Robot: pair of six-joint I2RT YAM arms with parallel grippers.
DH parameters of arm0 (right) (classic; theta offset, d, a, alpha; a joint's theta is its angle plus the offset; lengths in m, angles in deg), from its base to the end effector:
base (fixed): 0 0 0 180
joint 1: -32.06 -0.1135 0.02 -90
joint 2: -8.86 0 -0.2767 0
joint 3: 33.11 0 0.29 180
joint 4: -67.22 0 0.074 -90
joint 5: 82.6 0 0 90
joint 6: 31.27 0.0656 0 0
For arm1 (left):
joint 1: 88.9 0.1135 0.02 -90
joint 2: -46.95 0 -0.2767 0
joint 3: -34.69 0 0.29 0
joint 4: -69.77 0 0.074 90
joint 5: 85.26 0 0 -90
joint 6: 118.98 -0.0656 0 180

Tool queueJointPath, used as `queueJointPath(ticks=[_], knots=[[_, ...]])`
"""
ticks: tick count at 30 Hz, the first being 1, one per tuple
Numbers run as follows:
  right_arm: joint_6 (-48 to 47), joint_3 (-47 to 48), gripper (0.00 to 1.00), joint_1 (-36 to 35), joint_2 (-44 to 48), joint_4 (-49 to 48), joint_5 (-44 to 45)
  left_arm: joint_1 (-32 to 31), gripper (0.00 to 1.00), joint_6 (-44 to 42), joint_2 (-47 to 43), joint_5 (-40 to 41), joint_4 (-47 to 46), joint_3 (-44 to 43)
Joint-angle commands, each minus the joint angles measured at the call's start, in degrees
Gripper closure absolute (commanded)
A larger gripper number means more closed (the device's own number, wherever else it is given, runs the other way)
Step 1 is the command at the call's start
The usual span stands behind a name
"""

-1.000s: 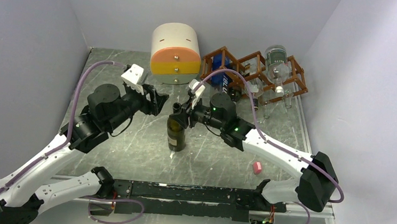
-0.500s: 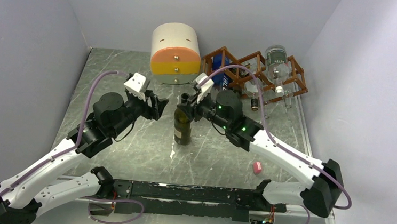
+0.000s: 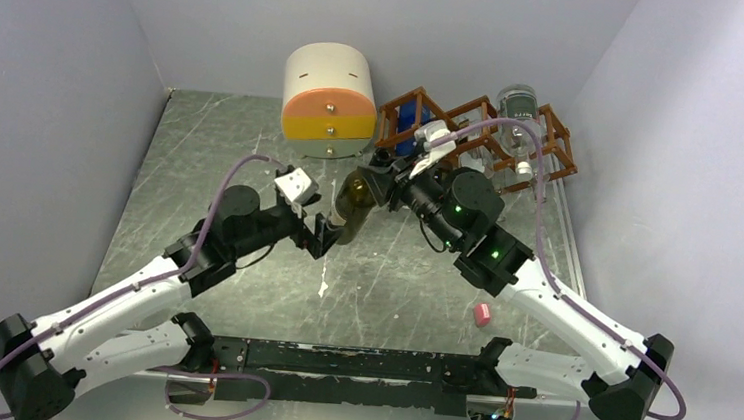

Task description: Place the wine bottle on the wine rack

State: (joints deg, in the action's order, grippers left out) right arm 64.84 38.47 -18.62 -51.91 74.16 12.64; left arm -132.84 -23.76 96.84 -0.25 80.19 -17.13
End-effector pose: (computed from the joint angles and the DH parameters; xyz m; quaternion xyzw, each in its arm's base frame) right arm 0.2003 0.2351 0.4188 -0.2278 0.6438 0.3196 0.6569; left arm 0.1900 -0.1910 0.3143 0.2777 0.7046 -0.3013 0.5794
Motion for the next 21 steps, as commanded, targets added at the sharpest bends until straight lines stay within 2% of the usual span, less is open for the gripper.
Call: queueJointPath(ticks=[1,6,16,18,19,21], knots=[[3.44,4.08,1.0,-0.07,2.59,-6.8,1.96,-0.26,0.02,-2.64,2.94,-13.98,-9.66,1.61],[5.01,4.55,1.0,-0.09,3.47,-7.28,-2.28,-0.22,0.02,-1.89,7.42,-10.31,-13.83,1.18],[6.84,2.86,1.0,-0.07,6.48,-7.4,-9.63,-0.19,0.01,-4.18,9.53,-15.23,-15.97,-0.06],[7.1,2.94,1.0,-0.04,6.69,-7.11,-10.97,-0.2,0.08,-4.64,9.38,-15.52,-16.27,0.09],[7.01,2.95,1.0,-0.09,6.73,-6.87,-11.7,-0.25,0.15,-4.82,9.2,-15.44,-16.5,0.14],[7.02,2.98,1.0,-0.05,6.93,-6.23,-13.11,-0.19,0.38,-5.1,8.92,-14.11,-17.07,0.41]])
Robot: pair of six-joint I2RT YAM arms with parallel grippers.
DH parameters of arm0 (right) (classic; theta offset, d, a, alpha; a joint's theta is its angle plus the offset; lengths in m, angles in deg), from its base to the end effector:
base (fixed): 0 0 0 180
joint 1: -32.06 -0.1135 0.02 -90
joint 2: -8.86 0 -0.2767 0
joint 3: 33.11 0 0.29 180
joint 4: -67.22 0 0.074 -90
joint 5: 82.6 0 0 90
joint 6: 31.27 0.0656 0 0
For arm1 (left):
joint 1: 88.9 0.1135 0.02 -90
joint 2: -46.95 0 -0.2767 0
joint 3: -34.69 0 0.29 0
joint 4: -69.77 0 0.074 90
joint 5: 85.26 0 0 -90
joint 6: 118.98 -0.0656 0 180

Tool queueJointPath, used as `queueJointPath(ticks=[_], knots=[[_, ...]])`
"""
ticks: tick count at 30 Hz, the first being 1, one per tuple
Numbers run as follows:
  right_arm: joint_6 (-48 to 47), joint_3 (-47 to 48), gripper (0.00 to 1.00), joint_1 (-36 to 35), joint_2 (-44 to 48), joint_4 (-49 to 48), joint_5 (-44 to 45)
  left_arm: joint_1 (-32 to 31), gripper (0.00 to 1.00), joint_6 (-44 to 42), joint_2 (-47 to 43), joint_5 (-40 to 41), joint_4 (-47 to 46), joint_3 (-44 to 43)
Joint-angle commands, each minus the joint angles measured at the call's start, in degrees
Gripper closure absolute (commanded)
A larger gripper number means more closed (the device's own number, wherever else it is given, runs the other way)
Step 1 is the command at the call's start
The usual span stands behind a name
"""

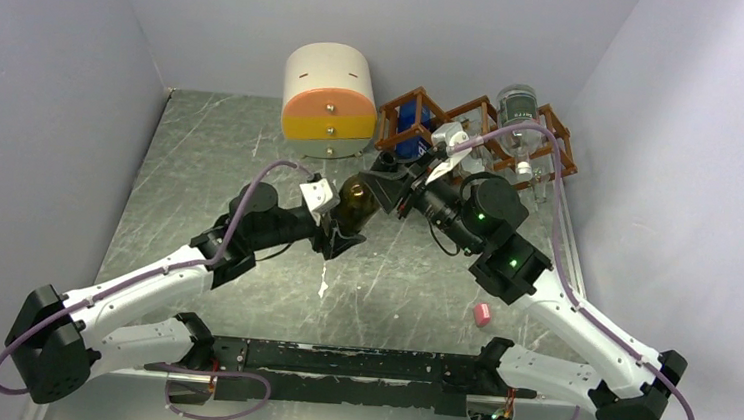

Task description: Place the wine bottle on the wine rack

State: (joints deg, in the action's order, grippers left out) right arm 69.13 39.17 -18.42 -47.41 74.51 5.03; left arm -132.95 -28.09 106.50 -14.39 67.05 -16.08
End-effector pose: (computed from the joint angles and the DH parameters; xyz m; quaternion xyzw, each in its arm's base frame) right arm 0.1780 0.2201 0.4448 -0.2379 0.6064 0.3960 0.6473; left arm 0.2018 -0.2251 0.2934 0.3730 0.6409 -0.3662 0.5622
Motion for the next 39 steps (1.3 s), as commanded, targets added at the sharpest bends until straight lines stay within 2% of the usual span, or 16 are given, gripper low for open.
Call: queueJointPath(ticks=[1,3,4,6,10,12,16,20,23,27,32,35,39], knots=[[2.85,2.5,1.0,-0.26,2.55,-5.73,-5.84,-0.09,0.52,-1.07,-0.68,0.88,-4.28,-0.62],[3.04,3.24,1.0,-0.24,2.73,-2.68,-5.9,-0.12,0.8,-2.99,-0.55,0.89,-5.06,-0.81],[3.13,3.57,0.97,-0.26,2.89,-1.26,-5.68,-0.1,0.91,-4.35,-0.27,0.89,-5.07,-1.15],[3.4,4.23,0.8,-0.31,3.35,1.98,-4.99,-0.07,0.93,-7.8,0.18,0.85,-5.09,-1.9],[2.78,6.26,0.35,-0.28,4.84,10.63,-2.77,-0.12,0.93,-18.07,-0.33,1.69,-7.35,-1.61],[2.27,7.54,0.27,-0.25,6.0,15.46,-2.19,-0.09,0.93,-23.87,-0.75,2.89,-9.65,-0.81],[1.93,12.95,0.25,-0.25,6.76,27.53,1.3,-0.13,0.93,-34.7,0.26,1.16,-11.01,-2.17],[2.33,18.7,0.25,-0.22,6.15,38.05,7.24,-0.1,0.93,-50.2,3.05,-4.33,-8.07,-4.78],[2.06,21.34,0.25,-0.19,5.52,44.3,11.59,-0.12,0.93,-56.49,4.9,-5.47,-9.58,-6.2],[1.38,21.96,0.25,-0.26,5.37,49.01,12.4,-0.19,0.93,-63.67,8.03,-9.07,-7.74,-10.03],[0.82,19.21,0.25,-0.26,4.29,52.65,10.1,-0.73,0.93,-73.27,12.88,-6.91,-9.69,-14.94],[0.74,17.99,0.25,-0.3,2.53,55.83,9.62,-0.77,0.93,-79.0,15.38,-8.45,-3.83,-20.99],[1.15,16.6,0.26,-0.3,2.06,58.14,9.02,-0.71,0.93,-86.07,16.98,-7.93,1.75,-24.2]])
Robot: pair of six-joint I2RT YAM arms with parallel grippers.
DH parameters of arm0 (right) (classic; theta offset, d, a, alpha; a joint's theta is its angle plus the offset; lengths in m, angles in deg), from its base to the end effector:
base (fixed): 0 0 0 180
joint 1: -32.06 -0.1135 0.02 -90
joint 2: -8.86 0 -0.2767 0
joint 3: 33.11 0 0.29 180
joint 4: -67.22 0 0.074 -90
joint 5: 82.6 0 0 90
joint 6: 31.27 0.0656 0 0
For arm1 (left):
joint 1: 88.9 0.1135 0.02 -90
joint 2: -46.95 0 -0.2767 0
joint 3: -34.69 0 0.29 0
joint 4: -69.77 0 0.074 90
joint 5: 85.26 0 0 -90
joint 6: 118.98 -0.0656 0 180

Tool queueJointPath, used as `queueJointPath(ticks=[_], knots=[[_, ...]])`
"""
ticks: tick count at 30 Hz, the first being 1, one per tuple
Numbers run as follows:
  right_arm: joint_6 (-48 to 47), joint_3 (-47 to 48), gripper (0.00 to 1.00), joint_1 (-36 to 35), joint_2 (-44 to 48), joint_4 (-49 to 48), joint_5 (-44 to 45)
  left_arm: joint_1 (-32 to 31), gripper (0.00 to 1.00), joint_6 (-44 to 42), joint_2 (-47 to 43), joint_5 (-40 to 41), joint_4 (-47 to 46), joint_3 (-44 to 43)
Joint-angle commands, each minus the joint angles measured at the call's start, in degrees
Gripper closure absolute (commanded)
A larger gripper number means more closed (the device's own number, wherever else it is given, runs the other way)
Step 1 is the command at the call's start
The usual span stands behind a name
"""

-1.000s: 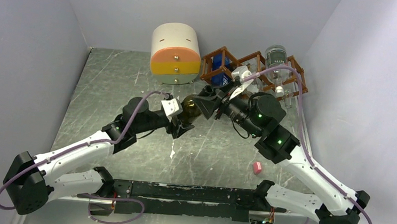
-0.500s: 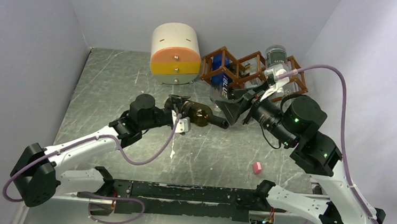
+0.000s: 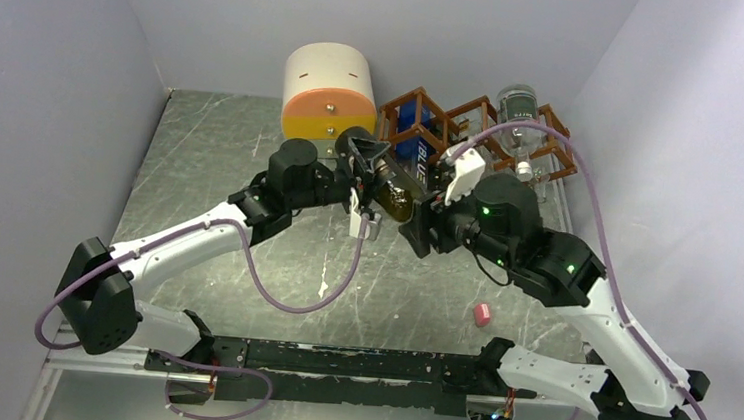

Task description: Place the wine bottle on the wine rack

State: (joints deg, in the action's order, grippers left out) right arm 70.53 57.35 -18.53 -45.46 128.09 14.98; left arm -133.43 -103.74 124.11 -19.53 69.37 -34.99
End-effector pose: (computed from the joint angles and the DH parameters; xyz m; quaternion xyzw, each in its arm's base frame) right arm 0.1458 0.1638 0.4511 -0.2454 0.8044 0.2311 0.4891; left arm 0.2511 -0.2849 0.3290 0.7026 0.2502 0.0167 0.6660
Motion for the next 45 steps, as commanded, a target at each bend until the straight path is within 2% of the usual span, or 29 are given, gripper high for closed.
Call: queueJointPath(ticks=[1,4,11,22,24,26,29,31,33,35,36,39,45], knots=[[0.01,-2.89,0.26,-0.15,0.6,4.07,-0.85,-0.32,0.93,-11.12,-0.68,-3.14,0.21,-5.56],[0.27,-6.28,0.27,-0.13,2.54,2.19,-1.5,-0.42,0.93,-12.41,-1.28,-5.02,1.92,-5.38],[1.48,-5.95,0.31,-0.16,0.64,0.66,-0.83,-1.26,0.93,-13.15,-1.79,-3.05,-1.85,-3.27],[2.81,-6.24,0.52,-0.16,-3.52,-3.1,1.2,-1.55,0.93,-12.37,-1.26,0.29,-8.33,-1.91],[3.07,-6.36,0.58,-0.13,-4.15,-3.77,1.57,-1.57,0.93,-11.38,-1.04,1.08,-9.15,-2.08],[3.15,-6.32,0.69,-0.18,-4.88,-4.13,2.22,-1.53,0.93,-9.78,-0.92,1.75,-9.35,-2.52],[3.36,-6.19,0.97,-0.15,-5.57,-4.2,3.95,-1.54,0.92,-6.11,-0.88,2.64,-7.27,-3.96],[3.72,-6.39,1.0,-0.18,-5.31,-4.98,5.55,-1.6,0.82,-4.47,-1.03,3.02,-6.85,-4.11],[4.03,-6.53,1.0,-0.16,-4.66,-6.21,7.02,-1.55,0.55,-3.28,-1.27,3.25,-7.16,-3.38],[4.11,-6.49,1.0,-0.16,-4.11,-7.49,8.44,-1.53,0.01,-2.45,-1.23,3.97,-6.4,-2.85],[4.32,-6.31,1.0,-0.12,-3.86,-8.36,9.3,-1.52,0.05,-2.26,-1.07,4.36,-5.02,-2.93],[4.59,-5.74,1.0,-0.05,-3.35,-9.94,11.98,-1.52,0.05,-2.64,-0.87,5.6,-1.02,-3.23],[5.16,-4.56,1.0,-0.04,-2.86,-12.61,21.23,-1.52,0.05,-0.51,-2.47,6.65,-1.0,-0.88]])
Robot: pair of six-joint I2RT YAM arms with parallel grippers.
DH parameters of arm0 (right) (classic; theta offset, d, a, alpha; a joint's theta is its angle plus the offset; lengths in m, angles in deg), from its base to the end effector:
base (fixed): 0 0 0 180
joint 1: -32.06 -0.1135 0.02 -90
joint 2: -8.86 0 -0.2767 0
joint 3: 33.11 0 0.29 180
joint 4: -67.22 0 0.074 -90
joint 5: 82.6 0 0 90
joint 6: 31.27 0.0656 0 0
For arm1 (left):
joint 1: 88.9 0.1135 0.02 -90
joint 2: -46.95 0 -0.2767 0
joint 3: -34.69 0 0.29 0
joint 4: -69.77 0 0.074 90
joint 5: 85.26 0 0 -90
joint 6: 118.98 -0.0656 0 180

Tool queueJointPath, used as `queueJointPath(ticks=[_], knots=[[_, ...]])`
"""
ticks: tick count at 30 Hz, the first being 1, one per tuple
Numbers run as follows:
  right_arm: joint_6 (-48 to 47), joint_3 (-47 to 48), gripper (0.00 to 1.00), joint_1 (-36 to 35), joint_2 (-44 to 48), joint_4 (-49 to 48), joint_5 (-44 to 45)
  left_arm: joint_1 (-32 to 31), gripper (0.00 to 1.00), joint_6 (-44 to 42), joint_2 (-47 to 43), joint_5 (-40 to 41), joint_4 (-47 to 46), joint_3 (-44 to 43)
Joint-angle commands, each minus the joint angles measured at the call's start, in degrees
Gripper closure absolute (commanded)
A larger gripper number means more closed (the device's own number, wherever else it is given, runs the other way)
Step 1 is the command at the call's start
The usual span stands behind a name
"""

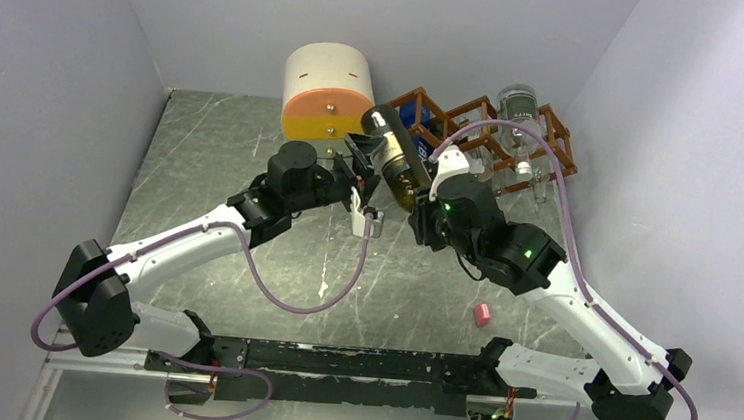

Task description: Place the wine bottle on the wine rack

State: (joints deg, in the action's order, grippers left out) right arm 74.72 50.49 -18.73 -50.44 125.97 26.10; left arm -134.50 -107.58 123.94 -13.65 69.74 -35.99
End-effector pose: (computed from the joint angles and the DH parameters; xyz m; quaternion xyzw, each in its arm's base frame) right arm 0.1777 0.1845 0.3937 -0.1888 0.8557 0.1330 0.4630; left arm 0.2521 -0.2870 0.3363 0.6996 0.2498 0.0730 0.6654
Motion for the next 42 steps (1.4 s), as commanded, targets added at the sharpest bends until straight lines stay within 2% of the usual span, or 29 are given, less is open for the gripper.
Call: queueJointPath(ticks=[1,5,7,10,13,17,19,24,28,31,34,39,42], knots=[[0.75,2.53,1.0,0.12,2.1,-11.08,11.46,-0.46,0.05,4.4,-2.63,0.79,-1.7,0.46],[-0.71,3.63,1.0,0.23,1.3,-13.69,17.05,-0.46,0.05,12.75,-4.13,3.57,-5.57,1.85],[-2.09,4.83,1.0,0.68,0.42,-15.2,18.99,-0.45,0.05,19.73,-4.03,8.48,-5.77,1.01],[-4.62,7.75,1.0,2.78,-2.67,-17.45,19.15,-0.39,0.05,28.11,-3.27,17.62,-0.66,-1.61],[-5.82,11.52,1.0,9.69,-6.24,-17.96,14.39,-0.37,0.05,36.47,-4.57,20.94,0.79,-0.33],[-3.1,12.6,1.0,21.54,-9.64,-19.1,1.87,-0.41,0.05,51.36,-7.48,20.31,3.58,2.88],[-1.17,11.45,1.0,23.99,-10.76,-19.89,-1.5,-0.28,0.05,58.67,-7.73,22.6,7.88,2.9],[3.88,5.0,1.0,29.74,-12.66,-24.98,-8.22,-0.1,0.05,85.52,-7.29,33.81,15.52,4.36],[3.55,4.26,1.0,32.65,-15.66,-27.4,-11.75,0.03,0.05,103.04,-5.18,36.1,24.65,3.63],[3.53,4.35,1.0,34.02,-18.0,-28.41,-13.32,-0.01,0.05,109.01,-1.89,34.87,31.13,1.6],[3.3,3.27,1.0,34.83,-19.37,-31.06,-14.65,0.02,0.05,106.46,3.56,28.12,37.31,-2.54],[2.32,0.25,1.0,34.94,-20.67,-36.81,-15.92,-0.07,0.05,107.81,11.39,29.71,41.89,-6.18],[2.18,-0.14,1.0,34.96,-21.92,-37.01,-15.47,-0.07,0.05,106.34,12.29,29.86,41.77,-6.46]])
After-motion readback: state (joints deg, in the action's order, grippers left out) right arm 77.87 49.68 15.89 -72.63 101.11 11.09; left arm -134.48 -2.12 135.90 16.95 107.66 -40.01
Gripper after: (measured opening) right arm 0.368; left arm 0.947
